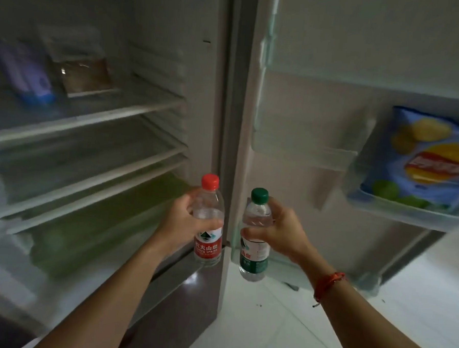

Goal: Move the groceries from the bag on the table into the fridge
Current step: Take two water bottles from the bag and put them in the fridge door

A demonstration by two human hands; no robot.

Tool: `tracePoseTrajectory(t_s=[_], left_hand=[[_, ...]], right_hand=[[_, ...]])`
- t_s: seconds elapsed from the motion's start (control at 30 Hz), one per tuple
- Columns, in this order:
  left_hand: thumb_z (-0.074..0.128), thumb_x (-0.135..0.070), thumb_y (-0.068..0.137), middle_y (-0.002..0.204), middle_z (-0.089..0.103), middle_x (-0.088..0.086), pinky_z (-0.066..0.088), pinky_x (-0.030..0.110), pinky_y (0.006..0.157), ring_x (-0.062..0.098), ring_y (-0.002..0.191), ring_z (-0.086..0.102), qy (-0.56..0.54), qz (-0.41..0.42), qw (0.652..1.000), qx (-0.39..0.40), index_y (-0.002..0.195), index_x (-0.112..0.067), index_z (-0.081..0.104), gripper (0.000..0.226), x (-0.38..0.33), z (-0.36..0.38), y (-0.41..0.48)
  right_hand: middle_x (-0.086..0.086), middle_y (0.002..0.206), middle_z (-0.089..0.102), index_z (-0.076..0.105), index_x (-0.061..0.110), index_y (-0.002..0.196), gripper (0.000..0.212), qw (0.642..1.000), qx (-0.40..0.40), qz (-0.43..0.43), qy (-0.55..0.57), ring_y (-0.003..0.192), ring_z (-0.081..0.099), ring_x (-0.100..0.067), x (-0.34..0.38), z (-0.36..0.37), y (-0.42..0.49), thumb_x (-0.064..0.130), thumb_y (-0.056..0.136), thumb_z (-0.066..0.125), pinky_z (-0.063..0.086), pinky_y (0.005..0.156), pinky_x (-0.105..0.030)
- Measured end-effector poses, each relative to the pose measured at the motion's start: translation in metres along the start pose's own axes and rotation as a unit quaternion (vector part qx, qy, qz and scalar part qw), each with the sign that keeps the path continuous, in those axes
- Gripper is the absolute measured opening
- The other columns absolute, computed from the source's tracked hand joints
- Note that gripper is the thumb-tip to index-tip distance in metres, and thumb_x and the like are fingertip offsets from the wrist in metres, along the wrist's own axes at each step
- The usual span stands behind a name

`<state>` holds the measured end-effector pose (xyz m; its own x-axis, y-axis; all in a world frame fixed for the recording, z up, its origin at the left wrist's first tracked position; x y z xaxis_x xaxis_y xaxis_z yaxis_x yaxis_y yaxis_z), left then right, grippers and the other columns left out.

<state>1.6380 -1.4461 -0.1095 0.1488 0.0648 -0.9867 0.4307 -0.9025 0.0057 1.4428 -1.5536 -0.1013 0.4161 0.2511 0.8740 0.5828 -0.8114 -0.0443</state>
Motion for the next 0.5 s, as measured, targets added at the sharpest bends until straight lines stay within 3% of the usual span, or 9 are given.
tracePoseTrajectory(t_s=[0.07, 0.23, 0.5], left_hand=[[0.086, -0.009, 0.069, 0.105, 0.073, -0.009, 0.055, 0.037, 0.086, 0.011, 0.097, 0.07, -0.002, 0.013, 0.999, 0.03, 0.107, -0.03, 0.064, 0.048, -0.003, 0.014, 0.004], [0.088, -0.011, 0.066, 0.106, 0.073, -0.008, 0.055, 0.048, 0.092, 0.015, 0.099, 0.07, 0.001, 0.044, 0.996, 0.077, 0.104, -0.035, 0.066, 0.05, -0.01, 0.046, 0.016], [0.089, -0.009, 0.066, 0.104, 0.072, -0.005, 0.056, 0.049, 0.09, 0.019, 0.099, 0.069, 0.015, 0.063, 0.993, 0.099, 0.088, -0.046, 0.066, 0.049, -0.021, 0.075, 0.027]], right_hand=[[0.004, 0.099, 0.077, 0.065, 0.027, 0.108, 0.053, 0.999, -0.031, 0.015, -0.003, 0.092, 0.074, -0.014, -0.004, -0.012, -0.012, 0.023, 0.063, 0.091, 0.059, 0.091, -0.049], [0.002, 0.105, 0.077, 0.063, 0.032, 0.114, 0.073, 0.995, -0.089, 0.031, 0.002, 0.098, 0.074, -0.016, -0.014, -0.037, -0.032, 0.047, 0.045, 0.084, 0.058, 0.092, -0.051], [0.005, 0.101, 0.078, 0.064, 0.036, 0.111, 0.055, 0.989, -0.148, 0.025, -0.011, 0.094, 0.074, -0.011, -0.026, -0.06, -0.039, 0.021, 0.064, 0.09, 0.059, 0.087, -0.04]])
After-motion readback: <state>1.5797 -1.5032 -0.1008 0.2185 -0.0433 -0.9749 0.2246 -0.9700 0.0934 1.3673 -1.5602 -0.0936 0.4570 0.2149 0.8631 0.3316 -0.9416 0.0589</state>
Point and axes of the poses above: each hand's wrist, its own y-axis towards the middle knuckle, its own z-axis out of the palm, x = y × z, the point moved 4 cm from there along y, towards the middle knuckle
